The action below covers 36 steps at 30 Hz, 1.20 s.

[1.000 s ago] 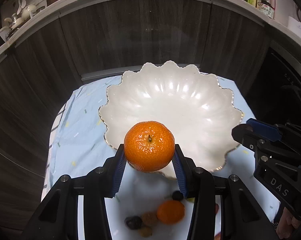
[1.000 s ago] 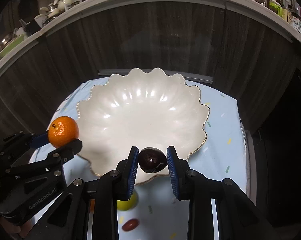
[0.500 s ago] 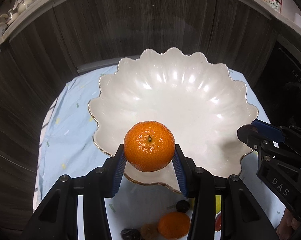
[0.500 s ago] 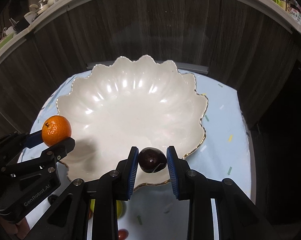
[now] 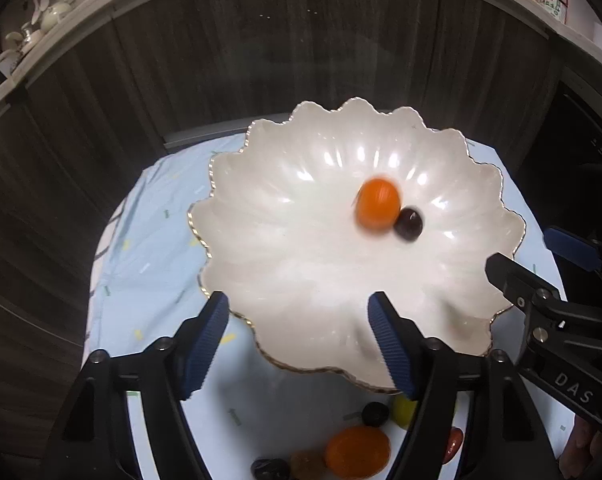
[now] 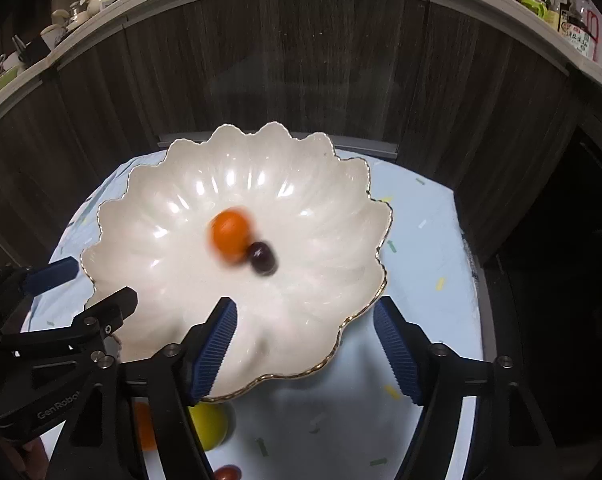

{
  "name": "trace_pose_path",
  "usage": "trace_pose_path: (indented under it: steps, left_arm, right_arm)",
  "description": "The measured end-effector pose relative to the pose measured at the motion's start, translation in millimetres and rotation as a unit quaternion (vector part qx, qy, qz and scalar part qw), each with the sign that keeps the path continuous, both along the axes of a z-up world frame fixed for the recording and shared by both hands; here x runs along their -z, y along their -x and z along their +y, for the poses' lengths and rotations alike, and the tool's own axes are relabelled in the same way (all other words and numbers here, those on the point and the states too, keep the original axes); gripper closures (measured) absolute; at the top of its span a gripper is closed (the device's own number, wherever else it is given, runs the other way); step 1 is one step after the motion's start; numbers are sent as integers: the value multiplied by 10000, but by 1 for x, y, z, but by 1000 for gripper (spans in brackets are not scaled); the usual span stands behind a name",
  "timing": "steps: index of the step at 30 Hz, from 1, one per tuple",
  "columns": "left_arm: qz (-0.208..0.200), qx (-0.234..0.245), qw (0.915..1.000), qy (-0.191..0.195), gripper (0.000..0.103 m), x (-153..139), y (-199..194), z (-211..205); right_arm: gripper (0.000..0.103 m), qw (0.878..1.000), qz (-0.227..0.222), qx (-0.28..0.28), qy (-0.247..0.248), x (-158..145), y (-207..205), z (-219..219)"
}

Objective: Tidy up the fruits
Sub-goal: 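Open both tools to drop the mandarin and plum into the bowl, then withdraw both tools from the bowl back toward the loose fruits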

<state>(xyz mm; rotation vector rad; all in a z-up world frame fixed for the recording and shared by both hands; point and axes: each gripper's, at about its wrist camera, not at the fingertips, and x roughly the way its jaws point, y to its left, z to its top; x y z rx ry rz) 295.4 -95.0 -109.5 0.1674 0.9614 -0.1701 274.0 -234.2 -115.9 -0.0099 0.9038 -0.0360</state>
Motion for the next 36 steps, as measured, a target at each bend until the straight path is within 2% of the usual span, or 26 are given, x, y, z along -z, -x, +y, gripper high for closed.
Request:
trace_pose_path:
  steps: [3, 8, 24, 36]
  left_arm:
    - [-110, -88, 9999, -51, 19, -6, 3, 4]
    - [-217, -126, 9996, -97, 14, -16, 10, 8]
    - [-505, -71, 9987, 19, 12, -56, 51, 21]
    - [-506, -67, 9987, 73, 12, -58, 77, 31]
  right_arm:
    - [26, 10000, -48, 34, 59, -4, 2, 2]
    - [24, 9998, -80, 154, 89, -12, 9, 2]
    - [24, 9991, -347, 232, 37, -49, 50, 8]
    - [24, 9990, -372, 233, 13, -54, 74, 16]
